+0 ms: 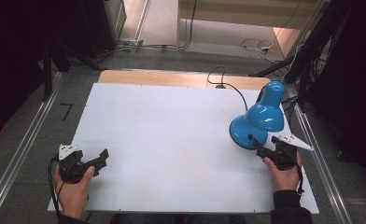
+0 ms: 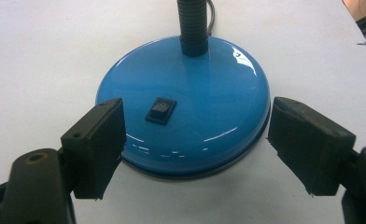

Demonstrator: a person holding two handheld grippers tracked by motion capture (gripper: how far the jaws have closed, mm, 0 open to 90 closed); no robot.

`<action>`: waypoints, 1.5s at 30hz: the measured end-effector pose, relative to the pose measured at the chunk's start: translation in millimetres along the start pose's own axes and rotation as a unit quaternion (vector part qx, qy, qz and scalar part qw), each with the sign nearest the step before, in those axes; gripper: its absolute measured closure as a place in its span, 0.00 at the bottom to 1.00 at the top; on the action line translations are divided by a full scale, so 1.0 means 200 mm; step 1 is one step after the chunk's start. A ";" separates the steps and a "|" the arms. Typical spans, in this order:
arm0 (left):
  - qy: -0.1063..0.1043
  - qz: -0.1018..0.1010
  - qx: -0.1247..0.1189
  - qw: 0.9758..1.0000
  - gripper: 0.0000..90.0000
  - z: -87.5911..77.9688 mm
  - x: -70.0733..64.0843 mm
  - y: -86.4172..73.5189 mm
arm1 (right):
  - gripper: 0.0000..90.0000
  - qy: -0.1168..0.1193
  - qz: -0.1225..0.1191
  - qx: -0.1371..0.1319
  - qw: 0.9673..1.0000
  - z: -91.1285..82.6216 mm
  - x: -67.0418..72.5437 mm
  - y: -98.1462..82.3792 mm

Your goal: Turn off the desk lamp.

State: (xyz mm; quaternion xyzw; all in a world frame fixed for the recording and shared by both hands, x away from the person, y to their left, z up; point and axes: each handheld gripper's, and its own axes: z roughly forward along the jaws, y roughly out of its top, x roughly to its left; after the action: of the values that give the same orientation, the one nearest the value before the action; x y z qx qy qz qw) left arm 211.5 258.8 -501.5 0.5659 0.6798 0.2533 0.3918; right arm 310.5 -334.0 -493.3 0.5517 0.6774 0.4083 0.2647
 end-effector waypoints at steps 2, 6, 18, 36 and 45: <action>0.000 0.001 0.000 1.000 0.07 0.00 0.00 0.00 | 0.20 0.001 0.000 0.000 1.000 -0.01 0.00 0.00; 0.000 0.000 0.000 1.000 0.07 0.00 0.00 0.00 | 0.20 0.001 -0.002 0.001 1.000 -0.02 0.00 -0.01; 0.000 0.001 0.000 1.000 0.07 0.00 0.00 0.00 | 0.20 0.005 -0.004 0.003 1.000 -0.06 0.00 -0.01; 0.000 0.001 0.000 1.000 0.07 0.00 0.00 0.00 | 0.20 0.000 -0.006 0.009 1.000 -0.11 -0.04 -0.05; 0.001 0.001 0.000 1.000 0.07 0.00 0.00 0.00 | 0.20 -0.002 -0.006 0.011 1.000 -0.13 -0.05 -0.06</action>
State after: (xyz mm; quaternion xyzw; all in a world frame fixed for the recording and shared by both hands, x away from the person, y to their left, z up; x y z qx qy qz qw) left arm 211.5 258.3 -501.6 0.5667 0.6794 0.2541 0.3908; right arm 285.5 -352.0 -489.9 0.5515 0.6847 0.3978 0.2623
